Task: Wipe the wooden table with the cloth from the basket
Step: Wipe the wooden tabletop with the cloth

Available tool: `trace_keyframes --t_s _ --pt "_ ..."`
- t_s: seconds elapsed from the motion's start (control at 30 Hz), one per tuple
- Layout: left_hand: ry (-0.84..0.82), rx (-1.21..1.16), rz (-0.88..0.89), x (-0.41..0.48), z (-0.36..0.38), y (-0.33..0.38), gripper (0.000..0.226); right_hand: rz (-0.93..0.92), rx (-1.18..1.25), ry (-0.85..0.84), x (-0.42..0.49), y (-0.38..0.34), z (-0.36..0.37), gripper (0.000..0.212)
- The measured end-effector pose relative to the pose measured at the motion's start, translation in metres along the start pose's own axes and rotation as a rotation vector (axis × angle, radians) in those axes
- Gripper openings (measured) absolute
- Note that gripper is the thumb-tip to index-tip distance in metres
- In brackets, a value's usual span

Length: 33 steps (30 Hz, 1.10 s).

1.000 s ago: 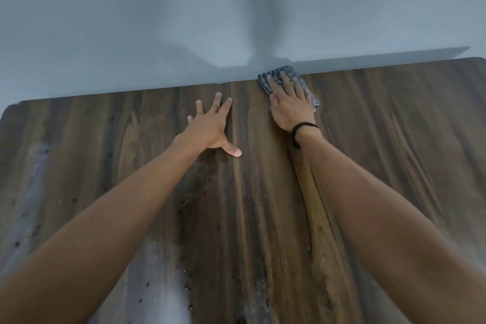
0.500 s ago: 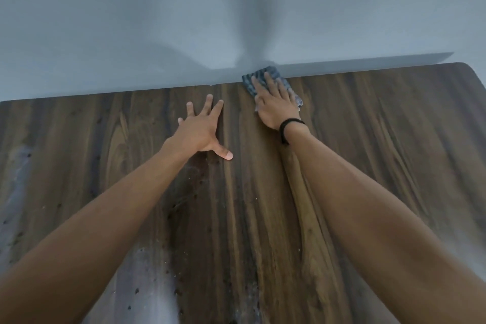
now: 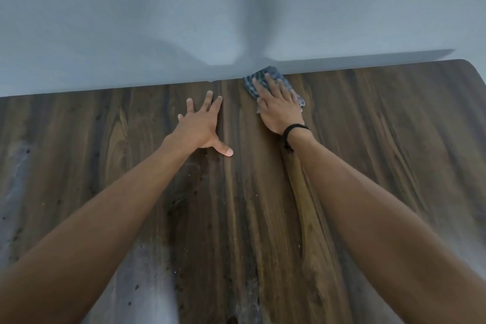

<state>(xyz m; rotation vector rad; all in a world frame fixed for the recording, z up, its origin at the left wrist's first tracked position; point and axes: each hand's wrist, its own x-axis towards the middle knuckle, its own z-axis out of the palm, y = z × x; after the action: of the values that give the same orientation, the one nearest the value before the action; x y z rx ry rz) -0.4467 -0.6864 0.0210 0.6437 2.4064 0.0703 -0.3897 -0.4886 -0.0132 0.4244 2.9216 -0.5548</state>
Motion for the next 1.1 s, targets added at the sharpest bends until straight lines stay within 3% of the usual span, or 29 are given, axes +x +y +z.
trace_keyframes --t_s 0.07,0.17,0.27,0.4,0.53,0.63,0.77,0.9,1.03,1.1 --pt "-0.003 -0.001 0.006 0.0 0.0 0.002 0.147 0.039 -0.006 0.017 -0.001 -0.003 0.001 0.055" --pt "0.004 0.008 -0.001 -0.001 0.001 0.002 0.147 -0.086 -0.029 -0.093 -0.002 0.0 0.0 0.054" --pt "-0.014 0.011 -0.012 0.001 -0.001 0.002 0.148 0.043 0.013 -0.005 0.003 -0.001 -0.002 0.055" --pt "-0.014 0.019 -0.014 0.0 0.001 0.005 0.148 -0.147 -0.043 -0.136 -0.002 -0.001 -0.001 0.053" --pt "-0.019 0.006 -0.016 0.0 -0.002 0.004 0.147 0.086 0.037 0.03 0.001 0.009 -0.006 0.054" --pt "-0.008 0.012 -0.01 -0.001 0.0 0.004 0.147 -0.087 -0.014 -0.089 -0.002 0.013 -0.005 0.054" --pt "-0.016 0.002 -0.009 -0.002 -0.001 0.005 0.146 0.125 0.033 0.036 0.011 0.009 -0.012 0.055" --pt "-0.01 0.014 0.013 -0.002 0.001 0.003 0.147 -0.117 -0.014 -0.017 0.005 -0.013 0.008 0.054" --pt "-0.014 -0.017 -0.014 -0.004 -0.011 -0.009 0.143 0.091 0.051 0.077 0.018 -0.025 0.005 0.055" --pt "-0.015 -0.022 -0.066 -0.004 -0.017 -0.018 0.143 -0.054 0.001 0.017 0.012 -0.033 0.011 0.054"
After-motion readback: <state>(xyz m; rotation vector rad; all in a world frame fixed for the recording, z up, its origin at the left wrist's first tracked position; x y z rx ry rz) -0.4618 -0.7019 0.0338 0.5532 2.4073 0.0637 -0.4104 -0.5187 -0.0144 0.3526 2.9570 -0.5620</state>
